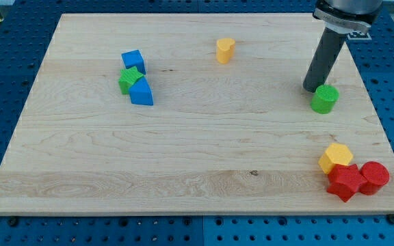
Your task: Push the green circle into the group of the blocks
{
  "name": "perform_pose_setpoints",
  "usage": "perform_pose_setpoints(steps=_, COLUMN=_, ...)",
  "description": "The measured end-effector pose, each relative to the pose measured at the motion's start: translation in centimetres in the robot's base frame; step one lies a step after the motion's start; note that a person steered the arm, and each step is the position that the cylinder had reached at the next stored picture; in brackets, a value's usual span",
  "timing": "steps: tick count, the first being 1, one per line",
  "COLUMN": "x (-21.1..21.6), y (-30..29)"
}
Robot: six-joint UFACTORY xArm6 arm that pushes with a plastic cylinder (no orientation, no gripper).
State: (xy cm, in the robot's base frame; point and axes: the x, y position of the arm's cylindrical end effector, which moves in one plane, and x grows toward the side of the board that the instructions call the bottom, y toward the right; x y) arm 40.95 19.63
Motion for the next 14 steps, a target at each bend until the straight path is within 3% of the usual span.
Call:
perform_pose_setpoints(steps=2, x=3.6, y=1.1)
perform_pose_setpoints(steps=4, x=2.1, y=2.7)
perform_pose_setpoints(steps=8, x=10.6, y=5.7)
perform_pose_setpoints(steps=10, x=8.3, y=11.2)
perform_pose_setpoints(steps=12, x=12.9, y=11.7)
perform_pose_setpoints(steps=14, x=12.7, y=8.8)
